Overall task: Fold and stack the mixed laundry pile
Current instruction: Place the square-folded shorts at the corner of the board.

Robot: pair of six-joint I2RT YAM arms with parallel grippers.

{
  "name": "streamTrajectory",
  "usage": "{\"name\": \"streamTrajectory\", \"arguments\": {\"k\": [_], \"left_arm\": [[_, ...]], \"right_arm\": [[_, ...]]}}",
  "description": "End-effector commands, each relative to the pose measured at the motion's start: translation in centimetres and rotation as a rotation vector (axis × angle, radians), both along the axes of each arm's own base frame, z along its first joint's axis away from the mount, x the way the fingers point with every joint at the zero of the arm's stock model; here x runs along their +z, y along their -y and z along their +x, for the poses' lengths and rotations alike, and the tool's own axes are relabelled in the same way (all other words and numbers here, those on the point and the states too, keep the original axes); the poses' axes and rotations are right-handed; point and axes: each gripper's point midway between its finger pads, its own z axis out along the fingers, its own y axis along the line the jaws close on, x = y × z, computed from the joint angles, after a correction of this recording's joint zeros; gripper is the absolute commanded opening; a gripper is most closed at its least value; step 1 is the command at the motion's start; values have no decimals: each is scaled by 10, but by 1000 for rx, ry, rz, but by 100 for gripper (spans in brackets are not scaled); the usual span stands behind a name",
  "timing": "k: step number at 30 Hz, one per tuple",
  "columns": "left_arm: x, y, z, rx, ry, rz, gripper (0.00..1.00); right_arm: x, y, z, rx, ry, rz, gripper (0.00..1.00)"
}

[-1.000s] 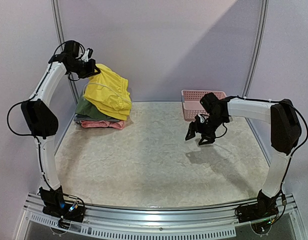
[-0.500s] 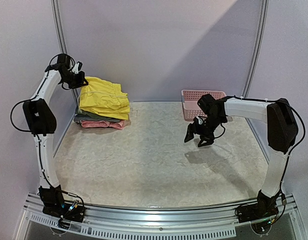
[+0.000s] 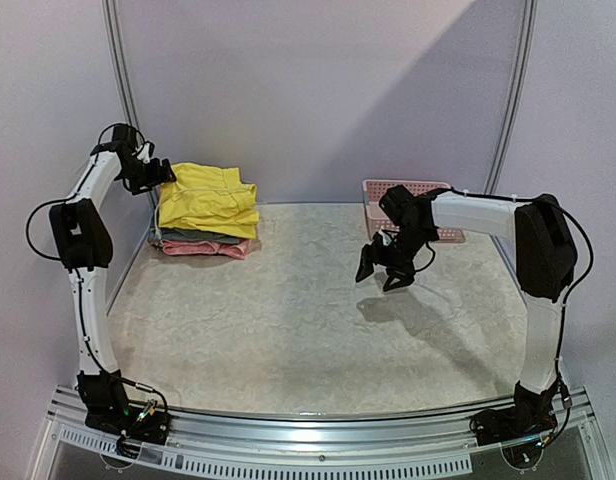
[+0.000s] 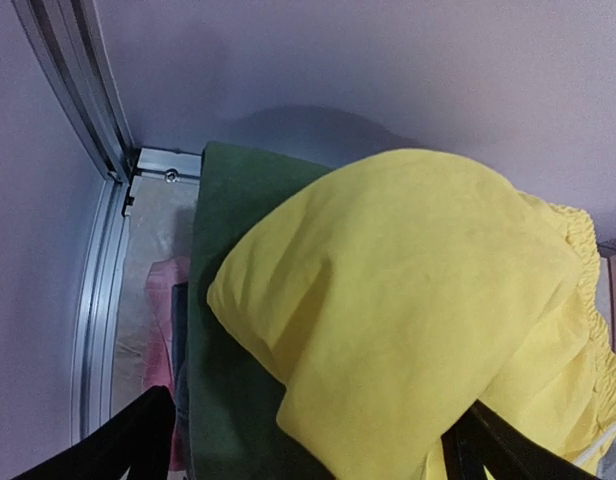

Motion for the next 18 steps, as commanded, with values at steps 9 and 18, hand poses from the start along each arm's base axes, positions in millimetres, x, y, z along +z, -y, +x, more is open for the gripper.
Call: {"name": "streamTrajectory", "arguments": {"k": [9,18], "left_arm": [[32,41,-87,-91,-65,-94,92],[-13,58,-120,-165,-189,-167,71]], "right_arm": [[-7,-23,14,2,13,73,80],[-9,-29,14,13,10,98,81]]}}
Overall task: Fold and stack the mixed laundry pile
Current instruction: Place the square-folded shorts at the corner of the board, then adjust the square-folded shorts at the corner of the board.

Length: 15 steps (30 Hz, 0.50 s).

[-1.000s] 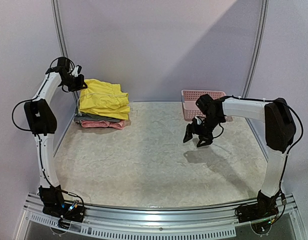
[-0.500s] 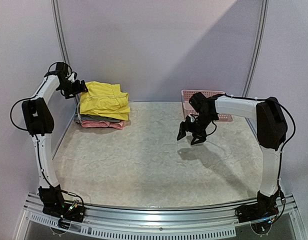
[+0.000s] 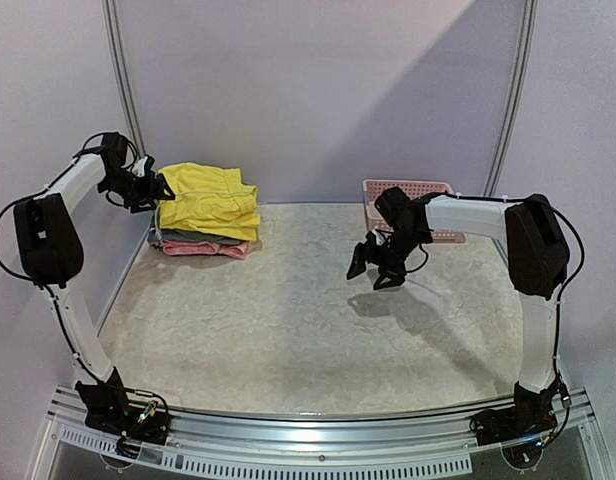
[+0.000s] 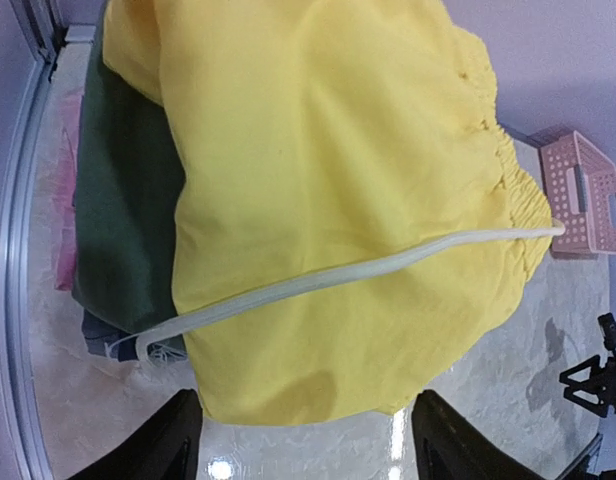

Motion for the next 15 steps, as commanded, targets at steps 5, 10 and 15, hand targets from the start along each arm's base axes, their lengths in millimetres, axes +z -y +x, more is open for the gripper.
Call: {"name": "streamTrajectory", "arguments": {"k": [5,10,15], "left_arm": [[-47,5,-10,-29,-97,-26,66],[-59,3,-7,-17,-114,-16,58],[-63,-9,-9,10,-124,52,69]], "right_arm": [[-1,-6,-3,24,0,6,81],[1,-2,-5,23,2,-5,81],[2,-1,-6,20,3,-12,81]]}}
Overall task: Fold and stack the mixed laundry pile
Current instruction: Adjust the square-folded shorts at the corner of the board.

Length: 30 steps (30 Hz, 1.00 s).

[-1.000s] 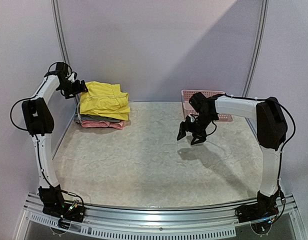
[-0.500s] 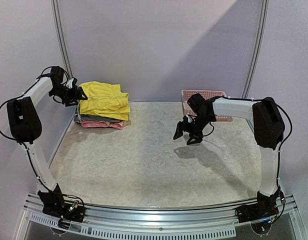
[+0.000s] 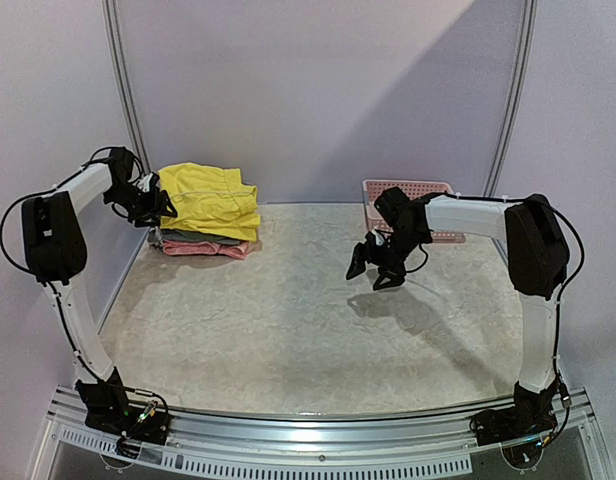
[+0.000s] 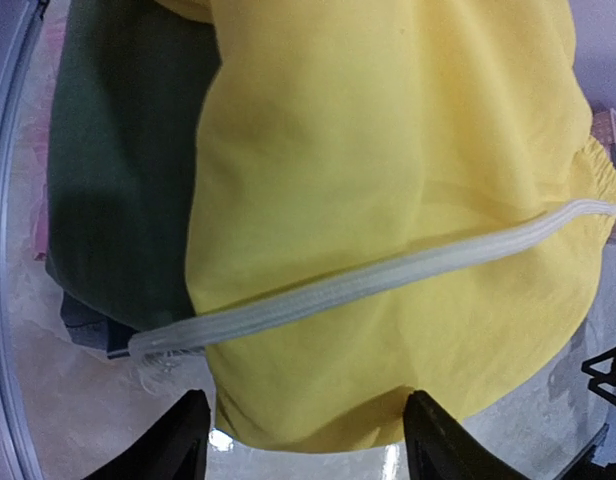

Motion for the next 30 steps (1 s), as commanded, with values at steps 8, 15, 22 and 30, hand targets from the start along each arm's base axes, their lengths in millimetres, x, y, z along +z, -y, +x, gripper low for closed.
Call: {"name": "streamTrajectory", "arguments": {"k": [8,15,22,30], "left_arm": [[-20,-1,5,-4,-14,4,51],[-14,10,15,-23,14,-70,13],[27,2,16,-11,50,-7,0],[49,-27,14,46,26,116,0]], "right_arm": [[2,-1,-2,13,3,-19,81],[2,-1,-2,11,1,-19,82],[3,-2,0,9,6,-16,82],[4,-4,1,18,9,-9,82]]}}
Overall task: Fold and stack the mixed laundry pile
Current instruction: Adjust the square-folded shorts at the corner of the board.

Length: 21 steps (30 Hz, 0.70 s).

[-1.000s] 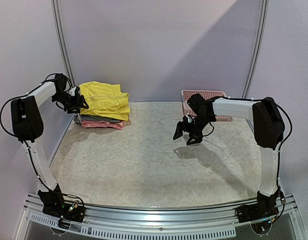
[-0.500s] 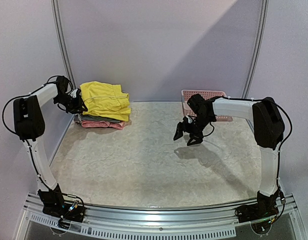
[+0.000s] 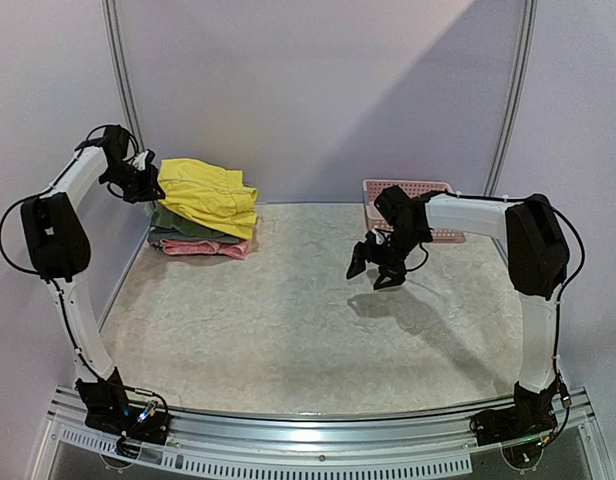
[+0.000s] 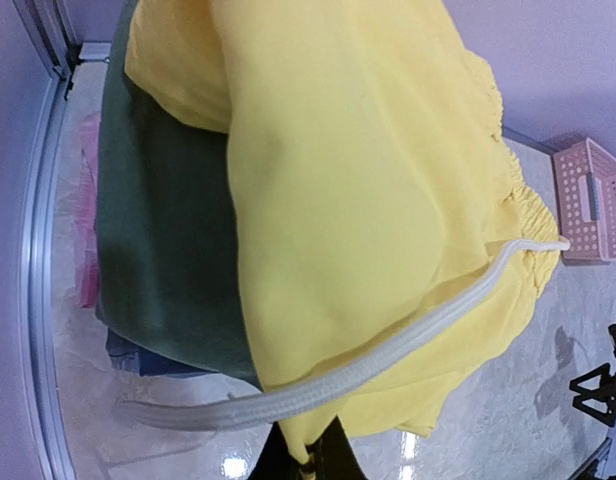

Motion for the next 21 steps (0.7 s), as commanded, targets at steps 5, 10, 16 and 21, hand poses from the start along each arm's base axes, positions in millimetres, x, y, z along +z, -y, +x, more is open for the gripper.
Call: {"name": "streamTrajectory", "arguments": {"k": [5,10,16,21], "left_arm": [[-20,-40,-12,94,-124,140,0],[-32,-59,-15,146,-176,182,0],[-55,-71,-9,197,-220,222,0],[-48,-79,-6,266,-207,239,8]], "right_arm": [[1,-4,1,25,15,-7,82],[2,-2,-1,31,19,-14,82],[2,-2,-1,35,22,-11,82],[7,-4,2,34,39,-3,82]]}}
